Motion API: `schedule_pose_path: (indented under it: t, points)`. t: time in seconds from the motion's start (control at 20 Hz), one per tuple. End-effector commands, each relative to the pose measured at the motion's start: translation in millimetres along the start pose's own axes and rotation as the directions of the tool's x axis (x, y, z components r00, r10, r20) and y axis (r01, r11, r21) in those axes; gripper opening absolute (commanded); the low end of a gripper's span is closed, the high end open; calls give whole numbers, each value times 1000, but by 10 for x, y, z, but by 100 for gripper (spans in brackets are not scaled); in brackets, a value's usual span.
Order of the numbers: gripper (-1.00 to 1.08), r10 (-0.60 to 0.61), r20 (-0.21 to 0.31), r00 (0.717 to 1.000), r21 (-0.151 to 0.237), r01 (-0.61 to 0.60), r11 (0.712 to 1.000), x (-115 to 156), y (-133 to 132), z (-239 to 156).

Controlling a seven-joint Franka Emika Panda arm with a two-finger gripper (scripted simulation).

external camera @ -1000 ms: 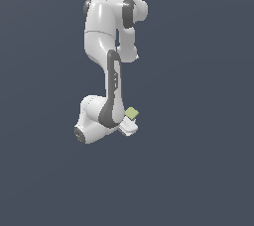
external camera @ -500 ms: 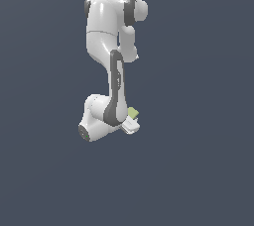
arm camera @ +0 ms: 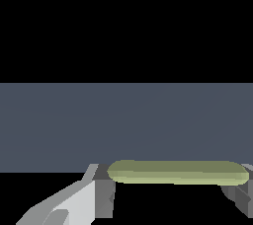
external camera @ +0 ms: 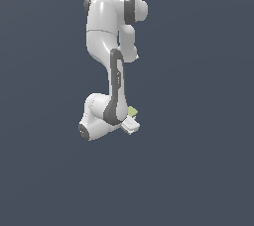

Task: Pick up the object and move it to a goal position.

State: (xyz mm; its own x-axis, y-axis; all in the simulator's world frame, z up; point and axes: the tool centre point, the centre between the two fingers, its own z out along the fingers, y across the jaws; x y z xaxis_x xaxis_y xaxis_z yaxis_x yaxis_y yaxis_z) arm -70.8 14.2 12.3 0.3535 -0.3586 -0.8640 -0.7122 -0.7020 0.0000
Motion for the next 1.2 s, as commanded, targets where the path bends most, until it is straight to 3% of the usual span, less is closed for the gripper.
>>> schedule_pose_path:
  t: [0.0, 0.65, 0.95, 1.15]
  points:
    - [-100, -2, 13, 1000, -8, 2, 1000, 13, -24, 108]
    - [-100, -50, -28, 998, 6, 51, 999, 18, -40, -72]
    - [-100, -153, -86, 984, 13, 154, 988, 41, -125, -221]
    - [-100, -248, -142, 958, 14, 252, 968, 46, -206, -366]
